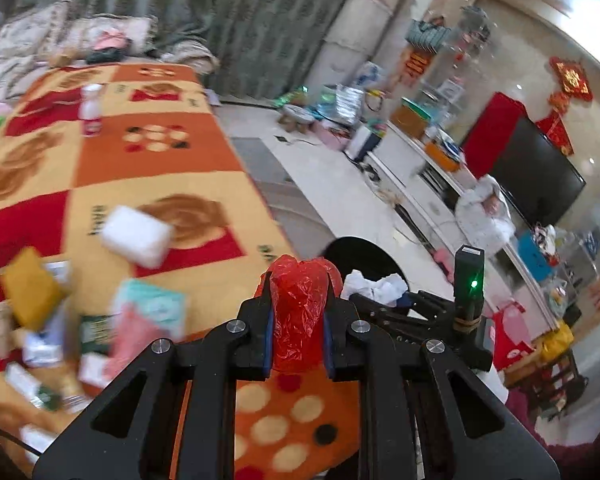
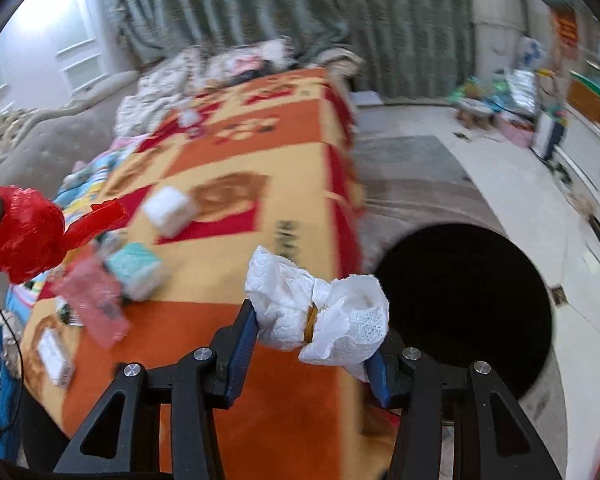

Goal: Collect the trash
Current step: 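Carry both items over the black bin and open both tools to drop them, then move both open tools back over the blanket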

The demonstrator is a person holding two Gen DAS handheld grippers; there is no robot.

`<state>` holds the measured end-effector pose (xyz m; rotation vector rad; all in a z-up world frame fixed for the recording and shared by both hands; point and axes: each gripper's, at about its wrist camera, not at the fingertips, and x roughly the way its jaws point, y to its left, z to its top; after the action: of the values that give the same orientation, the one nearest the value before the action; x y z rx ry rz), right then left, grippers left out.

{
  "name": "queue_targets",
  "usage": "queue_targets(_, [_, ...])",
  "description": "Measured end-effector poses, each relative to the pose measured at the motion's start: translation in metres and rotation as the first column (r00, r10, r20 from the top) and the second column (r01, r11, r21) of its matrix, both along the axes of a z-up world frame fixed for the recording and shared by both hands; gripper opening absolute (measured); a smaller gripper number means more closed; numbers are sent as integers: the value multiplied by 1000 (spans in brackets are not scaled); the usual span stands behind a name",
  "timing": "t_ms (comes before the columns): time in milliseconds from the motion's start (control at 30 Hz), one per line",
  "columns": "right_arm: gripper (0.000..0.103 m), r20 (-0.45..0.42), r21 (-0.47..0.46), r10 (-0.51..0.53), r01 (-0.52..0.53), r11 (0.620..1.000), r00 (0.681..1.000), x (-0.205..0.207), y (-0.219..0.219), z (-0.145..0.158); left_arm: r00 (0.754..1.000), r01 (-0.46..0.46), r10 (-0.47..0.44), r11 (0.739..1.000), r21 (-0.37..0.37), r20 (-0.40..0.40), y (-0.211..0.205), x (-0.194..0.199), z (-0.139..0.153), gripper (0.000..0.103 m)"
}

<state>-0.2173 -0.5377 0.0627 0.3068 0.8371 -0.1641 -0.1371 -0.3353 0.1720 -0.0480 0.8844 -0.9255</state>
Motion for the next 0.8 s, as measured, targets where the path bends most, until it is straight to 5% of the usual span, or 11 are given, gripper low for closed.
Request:
queue_targets(367, [50, -85, 4, -169, 170, 986, 982, -23, -84, -28, 993, 79, -81, 997, -24, -84, -129, 2, -45, 18])
queue_targets(467, [52, -108, 2, -204, 206, 979, 973, -27, -99, -36, 991, 109, -111, 994, -20, -70, -152, -1, -54, 33])
queue_targets(567, [60, -112, 35, -236, 241, 970, 965, -34, -112, -40, 991, 112, -112, 994, -3, -74, -165, -3, -63, 46])
queue_targets(800, [65, -111, 65, -258, 266, 962, 960, -45, -120, -43, 993, 97, -95, 995, 33, -67, -159, -4, -69, 49])
